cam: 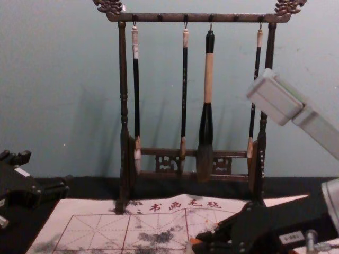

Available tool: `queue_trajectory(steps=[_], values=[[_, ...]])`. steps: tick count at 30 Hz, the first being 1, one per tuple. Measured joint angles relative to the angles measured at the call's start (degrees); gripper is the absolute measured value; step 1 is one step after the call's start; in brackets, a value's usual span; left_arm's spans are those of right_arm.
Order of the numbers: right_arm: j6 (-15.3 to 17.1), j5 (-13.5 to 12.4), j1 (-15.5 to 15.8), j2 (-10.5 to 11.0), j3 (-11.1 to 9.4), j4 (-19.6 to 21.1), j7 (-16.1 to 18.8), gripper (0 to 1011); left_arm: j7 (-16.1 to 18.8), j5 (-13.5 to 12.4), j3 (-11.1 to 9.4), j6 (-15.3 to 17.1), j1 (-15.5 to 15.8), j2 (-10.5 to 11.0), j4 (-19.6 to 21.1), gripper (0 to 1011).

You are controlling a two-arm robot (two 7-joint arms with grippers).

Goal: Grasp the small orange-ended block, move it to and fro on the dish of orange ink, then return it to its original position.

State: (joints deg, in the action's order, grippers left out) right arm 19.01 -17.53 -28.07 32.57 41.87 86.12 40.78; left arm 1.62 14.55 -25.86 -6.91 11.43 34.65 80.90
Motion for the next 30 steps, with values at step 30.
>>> queue_trajectory(steps=[30], values=[[0.8,-0.4,-0.3,0.8,-1.4,-0.5,-1.2,98,0.0,0.0,0.0,0.0,0.0,0.0,0.0,1002]])
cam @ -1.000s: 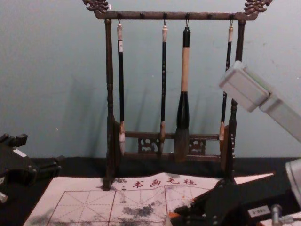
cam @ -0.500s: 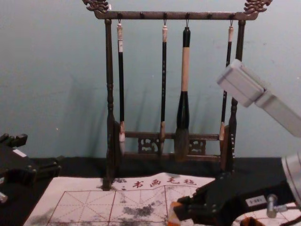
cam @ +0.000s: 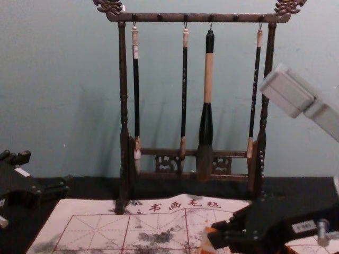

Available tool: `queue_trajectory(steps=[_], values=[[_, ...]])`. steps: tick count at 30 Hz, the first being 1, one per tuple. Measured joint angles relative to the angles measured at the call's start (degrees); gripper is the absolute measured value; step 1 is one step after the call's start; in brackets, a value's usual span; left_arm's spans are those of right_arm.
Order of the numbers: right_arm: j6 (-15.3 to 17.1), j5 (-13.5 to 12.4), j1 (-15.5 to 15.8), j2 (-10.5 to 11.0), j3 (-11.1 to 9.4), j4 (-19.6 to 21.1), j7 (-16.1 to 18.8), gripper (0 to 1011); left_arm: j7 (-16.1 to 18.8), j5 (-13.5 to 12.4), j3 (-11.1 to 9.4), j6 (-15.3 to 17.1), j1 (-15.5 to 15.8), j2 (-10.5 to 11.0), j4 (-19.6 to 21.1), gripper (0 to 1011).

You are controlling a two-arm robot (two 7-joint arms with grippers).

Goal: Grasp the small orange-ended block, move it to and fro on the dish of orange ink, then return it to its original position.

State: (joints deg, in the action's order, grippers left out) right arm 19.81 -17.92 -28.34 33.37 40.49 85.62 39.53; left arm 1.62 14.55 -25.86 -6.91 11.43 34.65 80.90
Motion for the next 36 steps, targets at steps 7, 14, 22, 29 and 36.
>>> queue_trajectory(steps=[7,14,22,29,36], values=[[0.2,-0.5,1.4,1.6,-0.3,2.4,0.1,98,0.0,0.0,0.0,0.0,0.0,0.0,0.0,1001],[0.2,-0.7,1.6,1.8,0.2,3.1,0.7,98,0.0,0.0,0.0,0.0,0.0,0.0,0.0,1001],[-0.2,-0.6,0.4,0.2,1.4,1.8,1.3,98,0.0,0.0,0.0,0.0,0.0,0.0,0.0,1001],[-0.9,-0.3,-1.2,-1.7,2.1,-0.8,1.6,98,0.0,0.0,0.0,0.0,0.0,0.0,0.0,1001],[-1.5,-0.1,-2.7,-3.2,2.4,-3.0,1.5,98,0.0,0.0,0.0,0.0,0.0,0.0,0.0,1001]])
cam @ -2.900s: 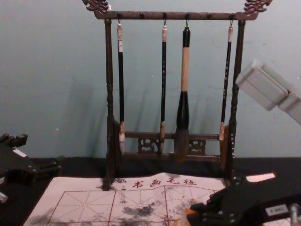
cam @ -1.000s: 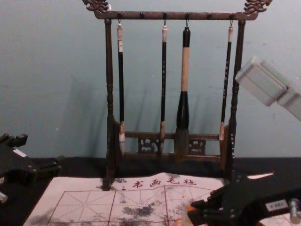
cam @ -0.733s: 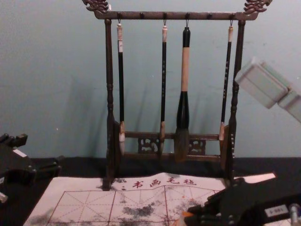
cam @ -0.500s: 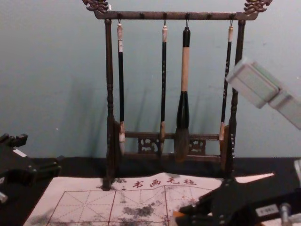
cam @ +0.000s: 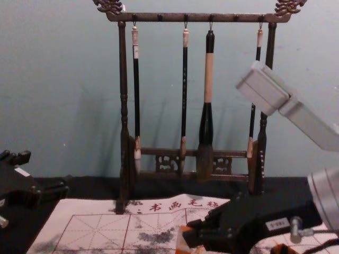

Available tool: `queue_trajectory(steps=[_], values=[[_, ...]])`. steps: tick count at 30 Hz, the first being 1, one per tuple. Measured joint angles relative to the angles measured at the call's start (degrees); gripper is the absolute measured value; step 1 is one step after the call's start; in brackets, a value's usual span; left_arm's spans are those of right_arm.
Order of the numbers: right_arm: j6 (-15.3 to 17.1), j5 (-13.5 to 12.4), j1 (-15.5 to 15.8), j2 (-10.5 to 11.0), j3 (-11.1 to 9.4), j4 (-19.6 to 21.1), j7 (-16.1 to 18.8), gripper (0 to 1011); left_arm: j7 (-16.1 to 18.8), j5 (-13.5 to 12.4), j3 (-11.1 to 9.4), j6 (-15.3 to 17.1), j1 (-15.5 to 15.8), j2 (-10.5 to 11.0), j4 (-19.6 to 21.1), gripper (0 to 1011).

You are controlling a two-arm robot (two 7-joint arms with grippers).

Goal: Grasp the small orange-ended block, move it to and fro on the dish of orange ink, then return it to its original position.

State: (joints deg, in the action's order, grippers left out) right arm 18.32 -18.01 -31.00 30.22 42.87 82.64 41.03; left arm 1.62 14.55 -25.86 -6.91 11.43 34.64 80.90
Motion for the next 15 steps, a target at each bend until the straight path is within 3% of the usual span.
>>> queue_trajectory(steps=[15], values=[[1.0,0.2,0.3,0.8,-1.3,-0.7,-1.6,98,0.0,0.0,0.0,0.0,0.0,0.0,0.0,1001]])
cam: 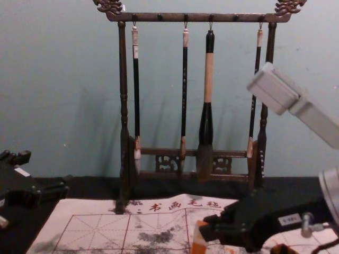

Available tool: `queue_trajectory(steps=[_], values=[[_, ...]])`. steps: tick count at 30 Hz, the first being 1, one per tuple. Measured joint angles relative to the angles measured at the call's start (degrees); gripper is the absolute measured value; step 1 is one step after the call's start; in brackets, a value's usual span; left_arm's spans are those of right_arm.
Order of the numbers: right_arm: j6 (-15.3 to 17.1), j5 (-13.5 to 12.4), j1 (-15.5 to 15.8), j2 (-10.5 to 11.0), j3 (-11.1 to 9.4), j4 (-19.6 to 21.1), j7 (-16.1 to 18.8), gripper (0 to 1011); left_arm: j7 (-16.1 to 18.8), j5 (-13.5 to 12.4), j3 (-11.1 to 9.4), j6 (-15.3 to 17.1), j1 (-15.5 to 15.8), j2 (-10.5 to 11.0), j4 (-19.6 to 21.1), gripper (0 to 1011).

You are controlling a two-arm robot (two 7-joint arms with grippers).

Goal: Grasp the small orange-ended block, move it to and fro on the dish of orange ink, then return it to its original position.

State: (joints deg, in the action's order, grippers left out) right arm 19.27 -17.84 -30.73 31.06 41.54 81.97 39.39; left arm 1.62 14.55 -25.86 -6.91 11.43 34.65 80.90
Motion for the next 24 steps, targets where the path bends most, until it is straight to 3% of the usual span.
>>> queue_trajectory(steps=[14,24], values=[[0.8,-0.7,2.6,2.7,-1.2,4.0,-0.1,98,0.0,0.0,0.0,0.0,0.0,0.0,0.0,1001],[1.2,-0.9,3.7,3.6,-0.8,6.1,0.2,98,0.0,0.0,0.0,0.0,0.0,0.0,0.0,1001]])
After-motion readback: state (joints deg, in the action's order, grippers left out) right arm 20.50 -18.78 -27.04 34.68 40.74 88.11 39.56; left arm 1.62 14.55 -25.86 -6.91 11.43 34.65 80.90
